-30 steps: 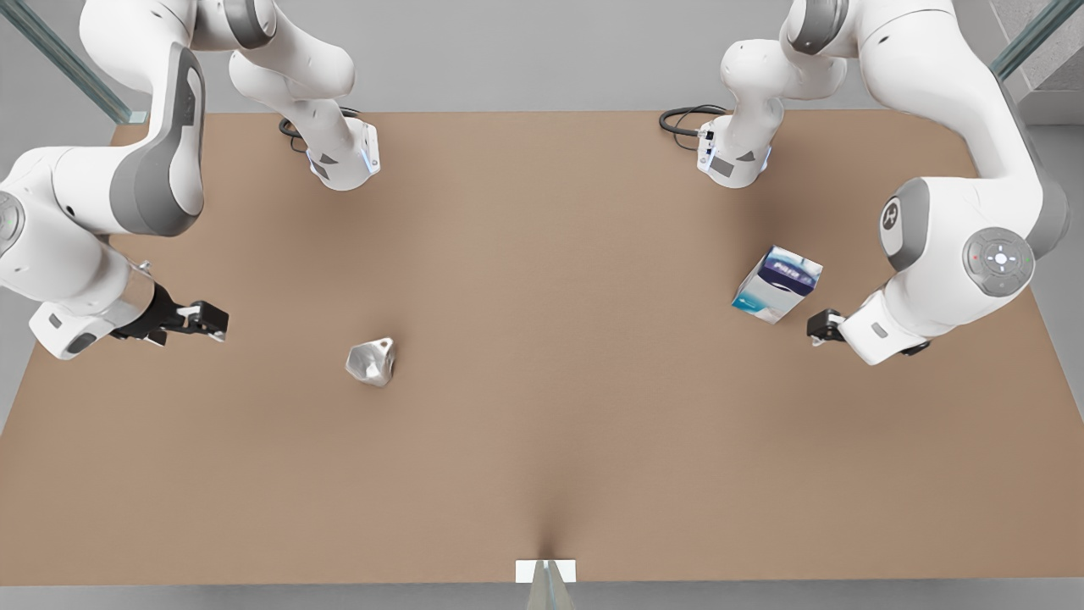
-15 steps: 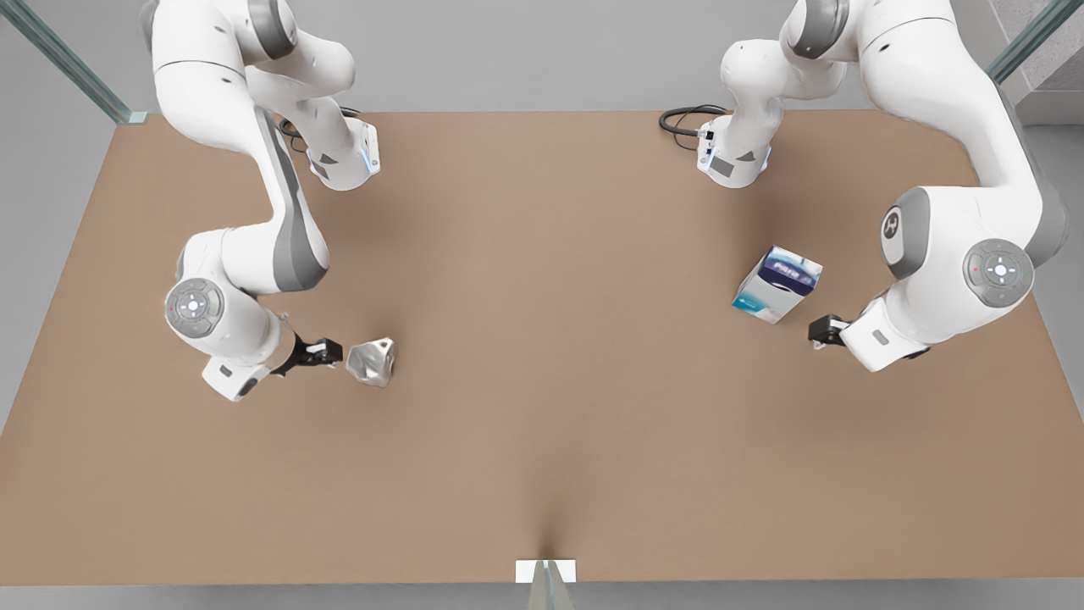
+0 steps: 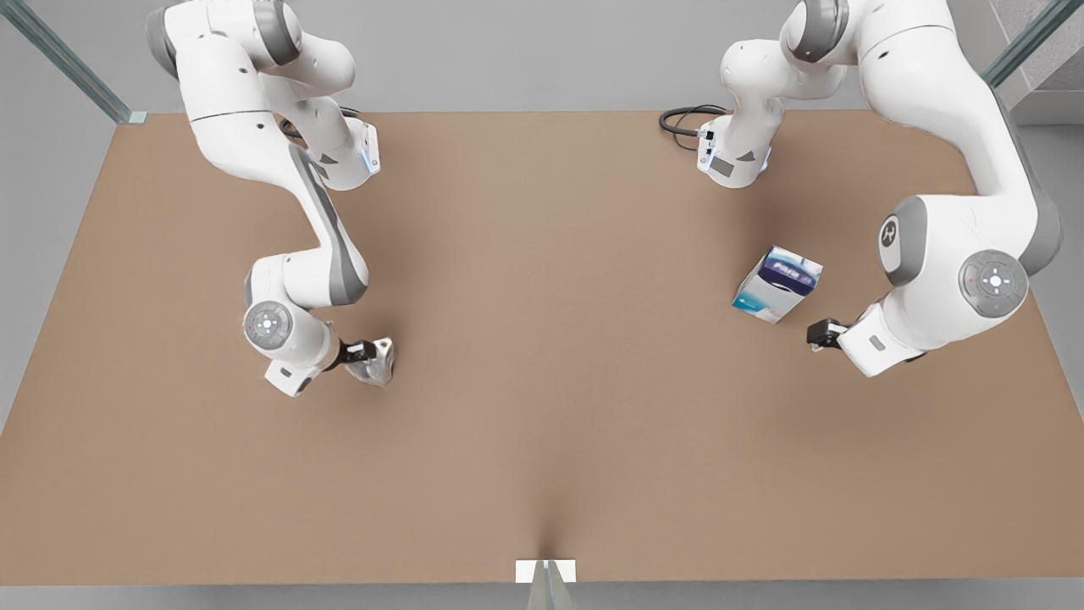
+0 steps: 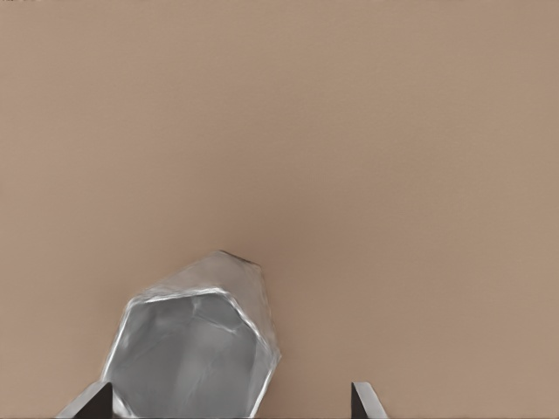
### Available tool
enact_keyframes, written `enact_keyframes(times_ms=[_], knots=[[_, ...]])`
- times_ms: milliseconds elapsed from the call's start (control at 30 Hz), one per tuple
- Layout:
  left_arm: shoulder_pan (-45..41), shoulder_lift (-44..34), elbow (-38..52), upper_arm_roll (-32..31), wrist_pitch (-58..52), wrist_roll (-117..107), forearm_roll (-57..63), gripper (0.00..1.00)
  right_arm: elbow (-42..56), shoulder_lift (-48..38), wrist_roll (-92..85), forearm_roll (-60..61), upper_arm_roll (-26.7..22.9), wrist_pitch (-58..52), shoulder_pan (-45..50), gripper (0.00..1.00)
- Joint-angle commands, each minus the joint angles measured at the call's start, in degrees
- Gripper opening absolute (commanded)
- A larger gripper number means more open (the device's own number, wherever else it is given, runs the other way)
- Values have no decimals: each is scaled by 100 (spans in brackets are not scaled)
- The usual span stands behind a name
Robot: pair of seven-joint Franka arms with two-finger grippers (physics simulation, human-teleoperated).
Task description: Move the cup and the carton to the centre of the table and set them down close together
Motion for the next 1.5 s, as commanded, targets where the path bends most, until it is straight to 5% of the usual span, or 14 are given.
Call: enact_keyframes(times_ms=[0,400,500,600,667,733,767,800,1467], knots=[[0,13,0,9,4,-5,2,100,-77,14,0,0,0,124,0,100],[26,101,9,26,13,4,-77,100,-183,471,0,0,-26,687,-35,100],[26,101,9,44,13,13,-86,100,-209,480,0,0,-26,696,-35,69],[26,101,9,44,13,13,-86,100,-218,480,9,0,-26,705,-44,58],[26,101,9,44,13,13,-86,100,-209,498,9,0,-26,705,-52,41],[26,101,9,44,13,13,-86,100,-209,533,18,0,-18,740,-61,39],[26,101,9,44,13,13,-86,100,-209,542,18,0,-18,749,-52,25],[26,101,9,44,13,13,-86,100,-200,542,27,0,-18,749,-44,21],[106,119,18,44,13,30,-148,100,-33,463,79,18,26,749,35,21]])
